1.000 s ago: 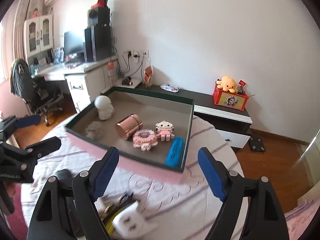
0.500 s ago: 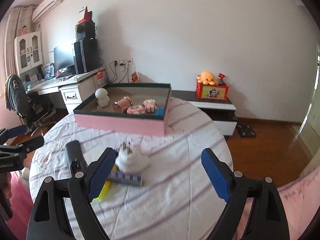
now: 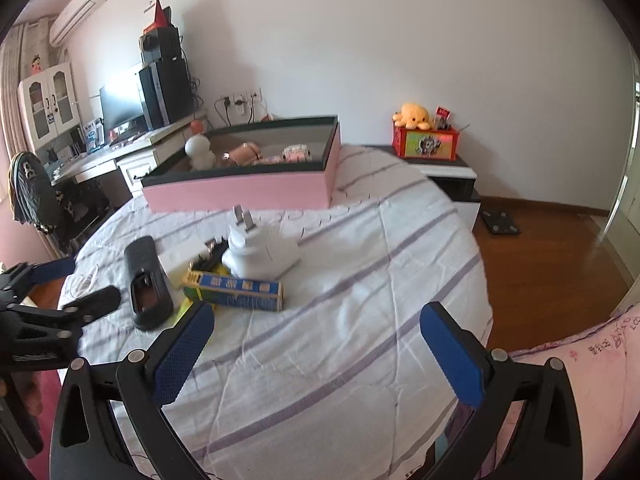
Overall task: Organize rigid objects
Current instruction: 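Withdraw both grippers from the box back over the bed, then grasp the black remote with the left gripper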
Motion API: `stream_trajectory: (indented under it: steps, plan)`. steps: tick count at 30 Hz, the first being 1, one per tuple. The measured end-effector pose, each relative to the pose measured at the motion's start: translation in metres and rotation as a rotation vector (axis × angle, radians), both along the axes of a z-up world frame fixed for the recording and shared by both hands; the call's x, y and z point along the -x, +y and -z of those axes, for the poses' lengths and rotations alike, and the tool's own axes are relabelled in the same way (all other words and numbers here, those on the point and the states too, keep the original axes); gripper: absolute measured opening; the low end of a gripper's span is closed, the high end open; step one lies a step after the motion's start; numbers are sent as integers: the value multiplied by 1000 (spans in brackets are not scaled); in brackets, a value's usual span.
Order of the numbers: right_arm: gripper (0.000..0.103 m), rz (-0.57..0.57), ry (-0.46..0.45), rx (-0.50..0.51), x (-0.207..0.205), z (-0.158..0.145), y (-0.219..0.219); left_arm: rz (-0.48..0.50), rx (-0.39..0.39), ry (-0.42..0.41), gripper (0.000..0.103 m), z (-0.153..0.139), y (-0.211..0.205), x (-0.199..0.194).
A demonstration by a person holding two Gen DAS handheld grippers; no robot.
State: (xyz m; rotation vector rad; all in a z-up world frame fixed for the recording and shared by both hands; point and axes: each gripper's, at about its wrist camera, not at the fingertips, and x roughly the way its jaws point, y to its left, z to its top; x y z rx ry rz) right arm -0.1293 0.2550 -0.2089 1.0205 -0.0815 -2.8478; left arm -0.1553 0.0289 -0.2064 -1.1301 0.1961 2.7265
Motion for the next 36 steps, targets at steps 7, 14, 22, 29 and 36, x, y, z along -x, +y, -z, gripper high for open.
stream_trajectory:
  steps: [7,14,22,29,36]
  plan:
    - [103,-11,-38,8,6,14,2,-40,44,-69,103,28,14,25]
    - [103,-18,-55,11,14,21,-2,-51,-28,-123,103,38,-4,28]
    - [103,-41,-63,7,21,24,-14,-147,20,-123,103,34,-53,12]
    - [103,-44,-77,5,26,30,-19,-135,-7,-76,103,26,-56,18]
    - [103,-38,-64,5,27,27,-17,-48,-13,-99,79,36,-33,46]
